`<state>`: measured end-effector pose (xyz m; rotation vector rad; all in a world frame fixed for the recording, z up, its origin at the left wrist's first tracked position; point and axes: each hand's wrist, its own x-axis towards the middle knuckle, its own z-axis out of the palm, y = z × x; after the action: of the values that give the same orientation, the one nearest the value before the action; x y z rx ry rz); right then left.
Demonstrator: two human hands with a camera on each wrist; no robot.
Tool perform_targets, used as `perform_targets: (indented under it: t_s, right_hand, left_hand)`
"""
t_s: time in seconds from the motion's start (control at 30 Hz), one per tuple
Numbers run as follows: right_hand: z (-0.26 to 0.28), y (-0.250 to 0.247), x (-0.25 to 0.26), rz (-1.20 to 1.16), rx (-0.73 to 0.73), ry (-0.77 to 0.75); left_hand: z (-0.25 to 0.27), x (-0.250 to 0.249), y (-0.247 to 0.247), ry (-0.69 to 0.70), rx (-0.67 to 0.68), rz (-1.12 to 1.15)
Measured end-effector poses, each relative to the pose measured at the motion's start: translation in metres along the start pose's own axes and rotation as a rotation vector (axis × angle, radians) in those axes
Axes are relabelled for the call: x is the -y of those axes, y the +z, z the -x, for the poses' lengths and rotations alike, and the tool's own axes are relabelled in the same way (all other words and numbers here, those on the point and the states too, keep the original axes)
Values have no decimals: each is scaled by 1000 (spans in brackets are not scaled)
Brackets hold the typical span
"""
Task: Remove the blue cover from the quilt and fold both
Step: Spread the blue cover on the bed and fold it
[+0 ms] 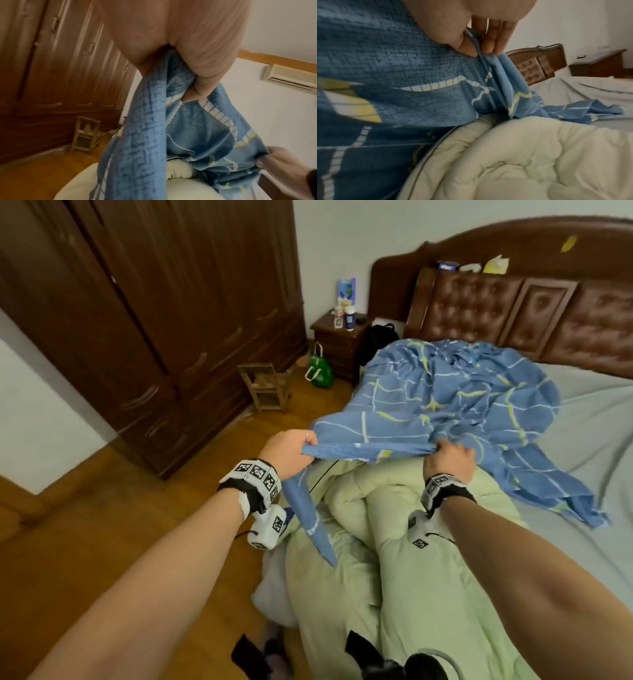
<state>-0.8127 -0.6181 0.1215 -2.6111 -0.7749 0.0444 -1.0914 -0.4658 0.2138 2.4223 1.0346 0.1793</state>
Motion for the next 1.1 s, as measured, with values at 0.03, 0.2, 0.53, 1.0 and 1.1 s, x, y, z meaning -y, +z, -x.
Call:
perform_targets:
  t_s: [0.03,0.2,0.53,1.0,1.1]
  right_hand:
    - [3,0,6,-8,-5,-39]
    - [11,-32,9,-240,52,46]
    - [75,-119,3,-106,-217,-130]
    - [191,-41,-23,167,483,-33]
    - [188,-32,-17,100,551,-72]
  left_hand:
    - [6,4,1,-37,-10,-23]
    - [21,26,7,-123,-76,-206]
    - [17,3,43,-69,-171,-201]
    - [88,74,34,-135,-167,-276]
    - [103,93,30,-197,-172,-319]
